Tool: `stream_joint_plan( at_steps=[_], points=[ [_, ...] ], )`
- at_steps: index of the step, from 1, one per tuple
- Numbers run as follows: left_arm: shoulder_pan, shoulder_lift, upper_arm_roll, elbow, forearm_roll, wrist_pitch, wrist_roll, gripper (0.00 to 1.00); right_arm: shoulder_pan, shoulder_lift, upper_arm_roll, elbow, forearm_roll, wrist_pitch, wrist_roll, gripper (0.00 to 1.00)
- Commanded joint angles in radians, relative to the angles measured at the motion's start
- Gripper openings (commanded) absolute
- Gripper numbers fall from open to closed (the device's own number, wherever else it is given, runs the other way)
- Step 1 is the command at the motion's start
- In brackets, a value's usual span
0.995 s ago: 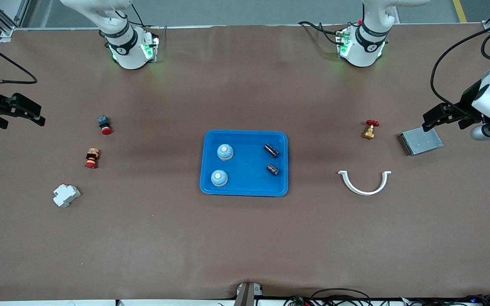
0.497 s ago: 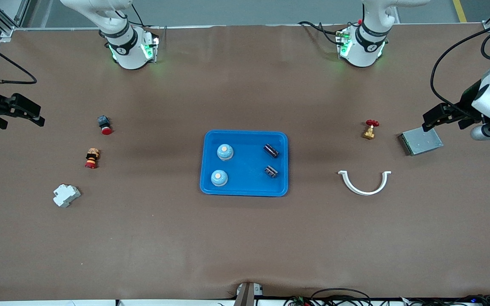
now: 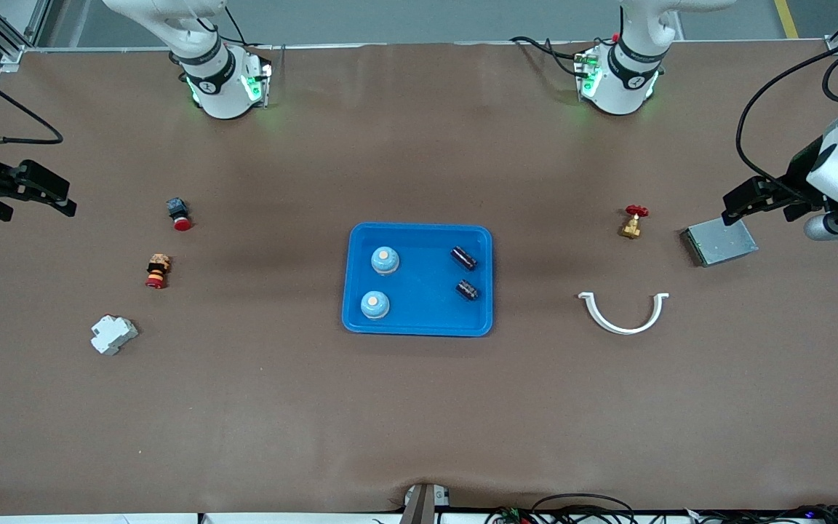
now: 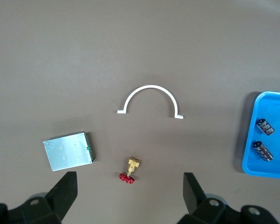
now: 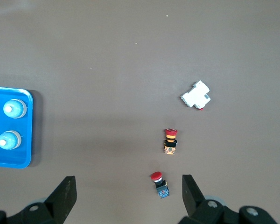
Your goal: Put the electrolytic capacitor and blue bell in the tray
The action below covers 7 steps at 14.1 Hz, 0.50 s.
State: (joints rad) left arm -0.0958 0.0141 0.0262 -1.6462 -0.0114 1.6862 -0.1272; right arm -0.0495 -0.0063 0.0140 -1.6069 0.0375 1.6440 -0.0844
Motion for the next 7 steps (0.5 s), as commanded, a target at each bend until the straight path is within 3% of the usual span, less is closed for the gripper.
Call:
stream_joint_plan(
  at_steps=[1,7],
  points=[
    [-0.002,0.009,-0.012,0.063,0.018,-0.019,0.015,1.00,-0.013,-0.020,0.006,-0.016,-0.008,0.002,-0.012,1.00],
    [-0.004,-0.006,-0.052,0.123,0.019,-0.049,0.017,1.00,-0.012,-0.021,0.006,-0.013,-0.011,0.000,-0.012,1.00]
  ],
)
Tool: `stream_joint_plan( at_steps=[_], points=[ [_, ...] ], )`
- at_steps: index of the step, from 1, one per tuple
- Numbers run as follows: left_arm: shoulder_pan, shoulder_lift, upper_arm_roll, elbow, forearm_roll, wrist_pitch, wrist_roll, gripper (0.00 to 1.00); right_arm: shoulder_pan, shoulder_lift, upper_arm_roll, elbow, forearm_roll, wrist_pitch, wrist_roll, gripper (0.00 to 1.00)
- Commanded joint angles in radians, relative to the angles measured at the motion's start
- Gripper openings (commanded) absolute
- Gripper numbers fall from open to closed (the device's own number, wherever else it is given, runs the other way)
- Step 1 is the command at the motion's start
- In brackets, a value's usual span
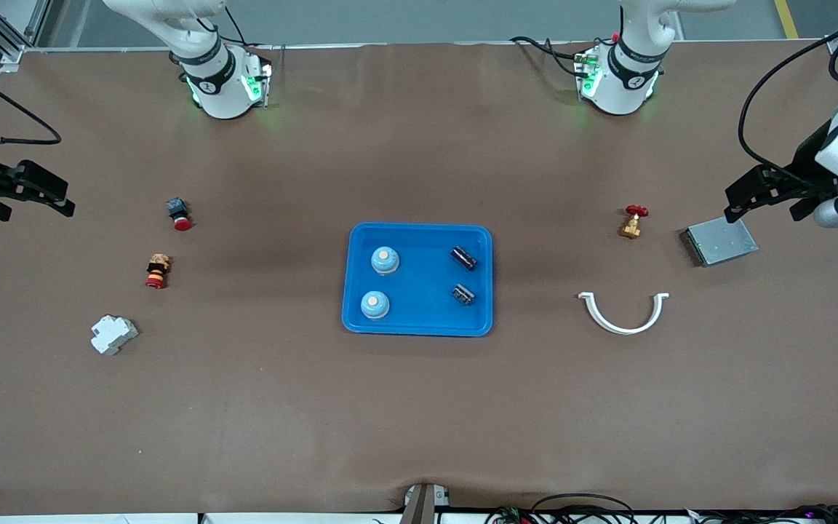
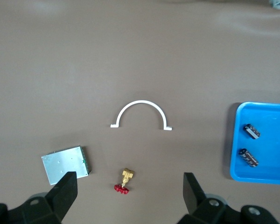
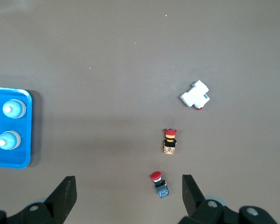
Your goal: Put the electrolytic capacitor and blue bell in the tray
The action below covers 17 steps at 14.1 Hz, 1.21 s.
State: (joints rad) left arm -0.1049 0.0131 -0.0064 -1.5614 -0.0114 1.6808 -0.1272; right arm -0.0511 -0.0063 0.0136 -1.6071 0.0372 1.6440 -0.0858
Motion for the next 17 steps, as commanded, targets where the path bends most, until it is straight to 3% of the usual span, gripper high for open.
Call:
stream_joint_plan(
  at_steps=[1,17],
  points=[
    [0.005,-0.005,-0.021,0.049,0.019,-0.058,0.017,1.00,-0.012,-0.021,0.006,-0.013,-0.011,0.000,-0.011,1.00],
    [0.010,0.001,-0.021,0.047,0.004,-0.128,0.021,1.00,-0.010,-0.021,0.006,-0.011,-0.013,-0.001,-0.009,1.00]
  ],
)
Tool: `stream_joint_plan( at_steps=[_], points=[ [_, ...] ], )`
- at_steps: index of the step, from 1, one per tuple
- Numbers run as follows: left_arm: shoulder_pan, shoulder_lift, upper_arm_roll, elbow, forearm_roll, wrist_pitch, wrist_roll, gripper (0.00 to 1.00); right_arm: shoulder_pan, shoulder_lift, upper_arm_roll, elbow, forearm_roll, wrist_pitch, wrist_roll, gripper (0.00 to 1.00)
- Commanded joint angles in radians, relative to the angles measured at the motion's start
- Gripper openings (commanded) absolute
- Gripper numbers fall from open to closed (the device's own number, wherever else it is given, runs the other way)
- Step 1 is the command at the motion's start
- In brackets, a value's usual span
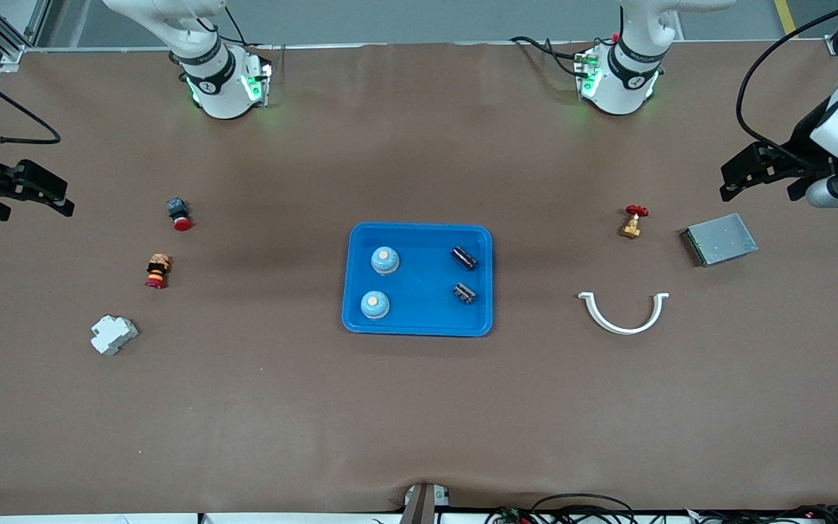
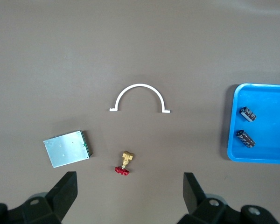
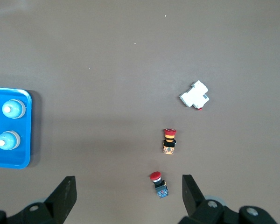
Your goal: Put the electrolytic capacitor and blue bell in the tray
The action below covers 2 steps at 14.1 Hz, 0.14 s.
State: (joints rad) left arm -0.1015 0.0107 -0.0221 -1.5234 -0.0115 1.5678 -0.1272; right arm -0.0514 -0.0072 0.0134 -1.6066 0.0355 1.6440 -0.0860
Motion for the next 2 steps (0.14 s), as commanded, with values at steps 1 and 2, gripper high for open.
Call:
stream_joint_plan(
  at_steps=[1,2],
  points=[
    [0.006,0.003,-0.005,0.009,0.004,-0.015,0.021,1.00,-0.010,-0.020,0.008,-0.010,-0.011,-0.001,-0.009,1.00],
    [0.008,0.003,-0.005,0.009,0.004,-0.015,0.021,1.00,-0.010,-0.022,0.007,-0.010,-0.011,-0.003,-0.009,1.00]
  ],
)
